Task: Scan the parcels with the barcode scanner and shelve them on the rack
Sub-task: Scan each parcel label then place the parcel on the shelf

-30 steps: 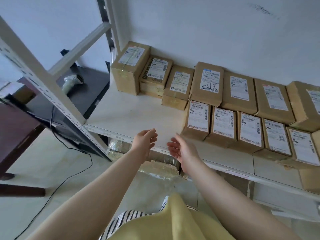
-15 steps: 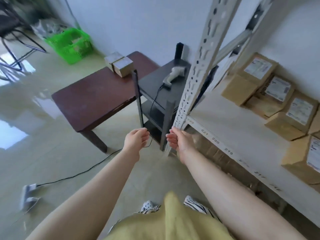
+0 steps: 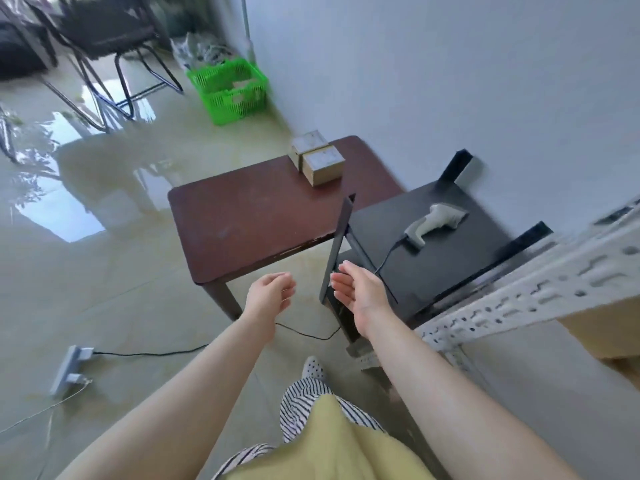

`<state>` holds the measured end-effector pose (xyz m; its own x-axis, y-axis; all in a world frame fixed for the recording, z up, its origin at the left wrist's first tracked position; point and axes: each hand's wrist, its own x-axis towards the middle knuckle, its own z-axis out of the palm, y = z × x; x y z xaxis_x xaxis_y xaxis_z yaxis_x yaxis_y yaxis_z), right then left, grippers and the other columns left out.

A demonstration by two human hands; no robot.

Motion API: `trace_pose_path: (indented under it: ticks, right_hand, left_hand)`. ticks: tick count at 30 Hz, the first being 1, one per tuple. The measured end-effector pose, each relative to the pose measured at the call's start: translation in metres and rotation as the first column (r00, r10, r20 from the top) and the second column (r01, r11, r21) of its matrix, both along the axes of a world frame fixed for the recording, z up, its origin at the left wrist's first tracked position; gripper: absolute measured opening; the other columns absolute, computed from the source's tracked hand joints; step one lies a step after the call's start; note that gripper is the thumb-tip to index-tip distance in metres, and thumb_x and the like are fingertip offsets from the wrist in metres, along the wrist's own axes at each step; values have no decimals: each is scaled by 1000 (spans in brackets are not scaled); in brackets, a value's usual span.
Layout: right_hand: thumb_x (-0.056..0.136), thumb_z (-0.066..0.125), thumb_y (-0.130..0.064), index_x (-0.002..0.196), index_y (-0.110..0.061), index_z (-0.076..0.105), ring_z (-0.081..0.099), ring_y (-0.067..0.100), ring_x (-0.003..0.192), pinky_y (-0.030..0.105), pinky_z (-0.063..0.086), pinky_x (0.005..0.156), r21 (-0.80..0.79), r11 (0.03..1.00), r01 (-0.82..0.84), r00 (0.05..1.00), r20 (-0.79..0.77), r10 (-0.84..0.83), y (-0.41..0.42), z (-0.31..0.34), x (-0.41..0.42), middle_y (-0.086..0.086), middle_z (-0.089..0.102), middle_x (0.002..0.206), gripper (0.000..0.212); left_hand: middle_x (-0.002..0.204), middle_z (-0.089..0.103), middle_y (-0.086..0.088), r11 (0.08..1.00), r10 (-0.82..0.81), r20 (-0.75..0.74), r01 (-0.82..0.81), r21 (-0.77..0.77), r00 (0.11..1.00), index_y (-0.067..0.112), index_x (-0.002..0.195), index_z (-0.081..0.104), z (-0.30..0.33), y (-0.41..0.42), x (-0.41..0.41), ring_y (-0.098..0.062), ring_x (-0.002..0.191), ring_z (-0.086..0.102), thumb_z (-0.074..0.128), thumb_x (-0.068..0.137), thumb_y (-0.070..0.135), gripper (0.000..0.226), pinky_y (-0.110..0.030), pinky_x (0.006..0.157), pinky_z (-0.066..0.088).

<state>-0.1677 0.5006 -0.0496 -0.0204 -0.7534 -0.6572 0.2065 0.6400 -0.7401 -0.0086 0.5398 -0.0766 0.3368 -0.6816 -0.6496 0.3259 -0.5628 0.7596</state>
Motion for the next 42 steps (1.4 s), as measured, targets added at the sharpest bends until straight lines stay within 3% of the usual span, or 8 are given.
trace_pose_path:
  ticks: [8, 16, 24, 30, 36, 42]
  right_hand:
    - [97, 62, -25, 98, -13, 65, 66, 14, 80, 27, 55, 78, -94, 995, -36, 997, 70, 42, -119, 16, 37, 3, 71, 86, 13]
    - [96, 64, -27, 100, -13, 66, 67, 13, 81, 26, 56, 80, -59, 996, 69, 988, 144, -60, -197, 29, 47, 2, 72, 87, 15]
    - [95, 66, -28, 105, -13, 67, 68, 12, 78, 23, 55, 71, -48, 979, 198, 973, 133, -190, -277, 29, 51, 3, 73, 88, 18]
    - [93, 67, -31, 97, -17, 67, 69, 11, 75, 22, 54, 67, -13, 982, 190, 982, -17, -190, -343, 6, 53, 1, 74, 86, 14]
    - [93, 67, -34, 115, -14, 65, 67, 13, 85, 23, 55, 72, 60, 995, 79, 979, -193, -67, -402, -43, 50, 3, 71, 98, 30]
    - [96, 65, -33, 93, -23, 62, 58, 13, 90, 31, 55, 88, 87, 996, -17, 929, -367, 48, -471, -104, 58, 2, 61, 100, 10]
  left_hand:
    - [99, 71, -3, 997, 76, 7, -76, -9, 997, 17, 99, 67, 11, -99, 37, -14, 89, 66, 64, 98, 19, 4, -24, 76, 52]
    - [97, 71, -2, 996, 81, -21, -80, 50, 996, 17, 95, 66, -1, -164, 52, -12, 87, 66, 64, 99, 20, 5, -23, 77, 53]
    - [98, 71, -1, 997, 1, -41, 2, 79, 999, 18, 96, 66, -8, -257, 79, -11, 86, 67, 66, 98, 24, 7, -23, 76, 54]
    - [97, 70, -1, 991, -61, -57, 67, 116, 996, 18, 98, 65, -28, -322, 97, -10, 85, 66, 68, 97, 29, 12, -23, 76, 54]
    - [102, 68, -2, 982, -93, -87, 106, 157, 992, 14, 109, 64, -64, -378, 97, -13, 94, 67, 69, 96, 33, 23, -27, 84, 55]
    - [107, 64, -2, 975, -111, -95, 127, 185, 989, 11, 129, 60, -111, -439, 89, -16, 108, 63, 69, 96, 35, 41, -32, 101, 52]
